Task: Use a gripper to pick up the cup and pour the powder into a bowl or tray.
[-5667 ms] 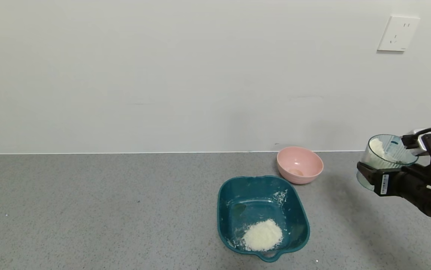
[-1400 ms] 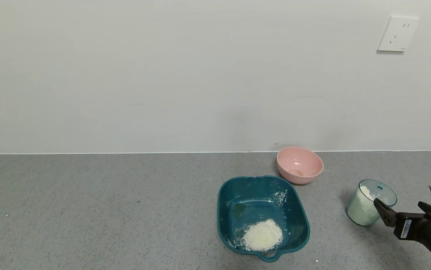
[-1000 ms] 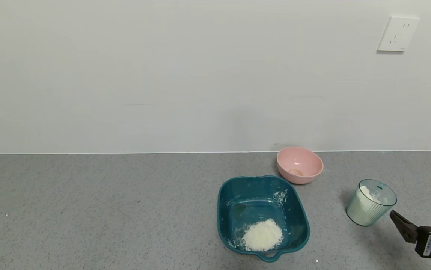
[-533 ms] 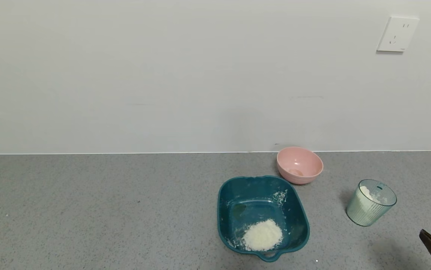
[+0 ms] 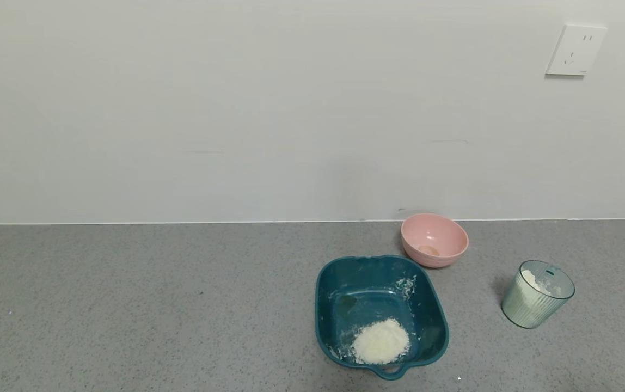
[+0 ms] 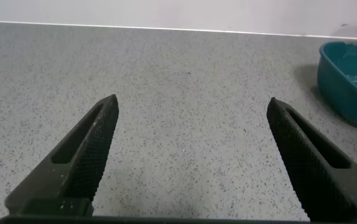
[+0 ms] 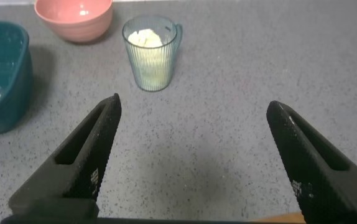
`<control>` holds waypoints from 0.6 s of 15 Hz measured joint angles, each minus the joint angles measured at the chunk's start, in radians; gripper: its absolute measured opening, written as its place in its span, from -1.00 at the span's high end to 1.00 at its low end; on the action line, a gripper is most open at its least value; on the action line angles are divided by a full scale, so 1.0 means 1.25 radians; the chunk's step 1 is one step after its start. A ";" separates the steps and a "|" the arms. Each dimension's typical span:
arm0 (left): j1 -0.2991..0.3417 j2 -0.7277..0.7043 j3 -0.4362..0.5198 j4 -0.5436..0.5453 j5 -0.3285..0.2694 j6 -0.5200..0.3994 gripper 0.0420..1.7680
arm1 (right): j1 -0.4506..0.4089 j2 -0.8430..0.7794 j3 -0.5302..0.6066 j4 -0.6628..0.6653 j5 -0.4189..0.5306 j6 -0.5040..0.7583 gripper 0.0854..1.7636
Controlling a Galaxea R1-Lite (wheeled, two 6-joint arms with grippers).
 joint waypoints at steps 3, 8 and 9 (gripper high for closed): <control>0.000 0.000 0.000 0.000 0.000 0.000 -0.94 | -0.011 -0.109 -0.021 0.082 0.001 -0.001 -0.92; 0.000 0.000 0.000 0.000 0.000 0.000 -0.94 | -0.016 -0.250 -0.043 0.164 0.004 -0.001 -0.92; 0.000 0.000 0.000 0.000 0.000 0.000 -0.94 | -0.016 -0.279 -0.044 0.168 0.007 -0.002 -0.92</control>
